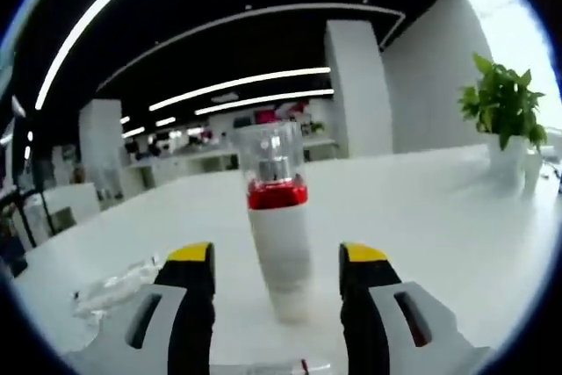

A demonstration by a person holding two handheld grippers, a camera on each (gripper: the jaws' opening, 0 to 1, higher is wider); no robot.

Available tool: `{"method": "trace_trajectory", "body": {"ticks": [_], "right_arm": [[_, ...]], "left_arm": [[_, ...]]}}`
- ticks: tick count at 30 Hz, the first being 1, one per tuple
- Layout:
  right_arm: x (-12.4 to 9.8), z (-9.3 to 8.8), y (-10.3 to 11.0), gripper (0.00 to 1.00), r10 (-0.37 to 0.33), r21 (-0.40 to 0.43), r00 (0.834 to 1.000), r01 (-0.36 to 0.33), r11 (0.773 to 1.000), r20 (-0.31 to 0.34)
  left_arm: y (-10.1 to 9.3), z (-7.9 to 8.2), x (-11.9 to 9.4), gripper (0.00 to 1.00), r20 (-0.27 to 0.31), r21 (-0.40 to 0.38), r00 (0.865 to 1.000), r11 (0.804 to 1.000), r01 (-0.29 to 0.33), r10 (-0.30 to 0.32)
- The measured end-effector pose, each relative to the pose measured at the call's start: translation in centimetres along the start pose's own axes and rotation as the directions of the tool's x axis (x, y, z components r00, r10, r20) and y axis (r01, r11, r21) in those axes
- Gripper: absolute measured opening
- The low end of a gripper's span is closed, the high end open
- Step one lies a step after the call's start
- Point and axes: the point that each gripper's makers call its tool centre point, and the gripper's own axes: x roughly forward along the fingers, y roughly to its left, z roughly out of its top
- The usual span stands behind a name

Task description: Arrange the skincare products in the storage area until every visible bottle or jar stands upright without overlapping.

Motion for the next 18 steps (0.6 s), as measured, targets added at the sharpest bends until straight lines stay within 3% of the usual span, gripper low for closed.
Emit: {"method": "trace_trajectory", "body": {"ticks": [4, 8, 12, 15, 18], "right_arm": [[-1.4, -0.2, -0.4, 0.69, 0.033, -0.055, 0.999, -0.033, 0.998, 0.0], [-2.5, -0.3, -0.2, 0.84, 0.087, -0.128, 0.996, -0.084, 0.988, 0.022], [-3.8, -1.9, 0.2, 0.73, 0.126, -0.128, 0.991, -0.129, 0.983, -0.037], [-4.4, -2.1, 0.7, 0.74, 0.148, -0.141, 0.989, -0.151, 0.978, -0.031], [-5.1, -1.7, 1.3, 0.73, 0.158, -0.213, 0.987, -0.154, 0.965, 0.004]], "left_arm": [[-1.1, 0.1, 0.5, 0.94, 0.003, 0.008, 1.0, 1.0, 0.019, -0.019], [-1.4, -0.1, 1.8, 0.94, 0.003, -0.002, 1.0, 1.0, 0.013, -0.013], [-1.5, -0.1, 4.0, 0.94, -0.011, -0.002, 0.999, 0.999, 0.036, -0.036], [-2.4, 2.2, 5.5, 0.94, 0.05, -0.053, 0.994, 0.993, 0.103, -0.1], [-1.4, 4.7, 7.5, 0.96, 0.079, -0.048, 0.993, 0.994, 0.095, -0.091]]}}
